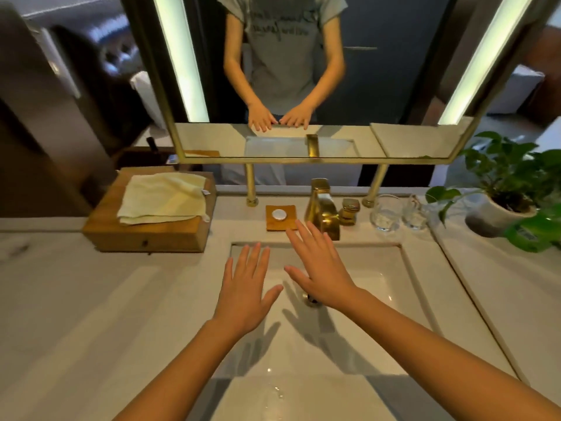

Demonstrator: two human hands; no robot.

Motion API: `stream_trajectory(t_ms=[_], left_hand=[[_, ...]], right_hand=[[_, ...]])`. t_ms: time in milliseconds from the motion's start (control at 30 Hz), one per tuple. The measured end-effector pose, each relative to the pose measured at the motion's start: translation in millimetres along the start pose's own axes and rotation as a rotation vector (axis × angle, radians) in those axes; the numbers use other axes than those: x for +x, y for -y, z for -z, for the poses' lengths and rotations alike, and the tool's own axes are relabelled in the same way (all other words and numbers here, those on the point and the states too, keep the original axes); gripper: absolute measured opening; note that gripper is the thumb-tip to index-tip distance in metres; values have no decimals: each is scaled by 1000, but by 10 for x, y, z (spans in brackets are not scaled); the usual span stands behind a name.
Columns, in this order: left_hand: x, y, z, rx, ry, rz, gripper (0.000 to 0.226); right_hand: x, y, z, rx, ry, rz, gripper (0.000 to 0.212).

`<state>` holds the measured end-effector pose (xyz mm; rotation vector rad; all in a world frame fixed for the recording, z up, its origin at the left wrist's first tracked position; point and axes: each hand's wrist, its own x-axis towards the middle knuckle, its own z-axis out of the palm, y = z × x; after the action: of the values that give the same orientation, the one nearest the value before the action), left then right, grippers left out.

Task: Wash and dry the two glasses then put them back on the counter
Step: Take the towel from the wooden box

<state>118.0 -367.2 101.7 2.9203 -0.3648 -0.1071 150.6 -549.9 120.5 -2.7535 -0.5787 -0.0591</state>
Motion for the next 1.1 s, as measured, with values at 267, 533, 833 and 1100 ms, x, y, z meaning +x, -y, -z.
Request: stream_trajectory(t_ms=[267, 533, 833, 1100], left_hand=[[-228, 1002, 245, 34, -9, 190, 109], [-62, 1971, 578, -88, -66, 357, 76], [919, 2928, 814, -232, -45, 604, 74], [1263, 2941, 582, -351, -302, 537, 61]], right_hand=[[597, 746, -394, 82, 86, 44, 68], [1396, 1201, -619, 164, 122, 22, 64], [2599, 1289, -668, 241, 90, 10, 51], [3265, 1421, -1043, 87, 150, 18, 66]])
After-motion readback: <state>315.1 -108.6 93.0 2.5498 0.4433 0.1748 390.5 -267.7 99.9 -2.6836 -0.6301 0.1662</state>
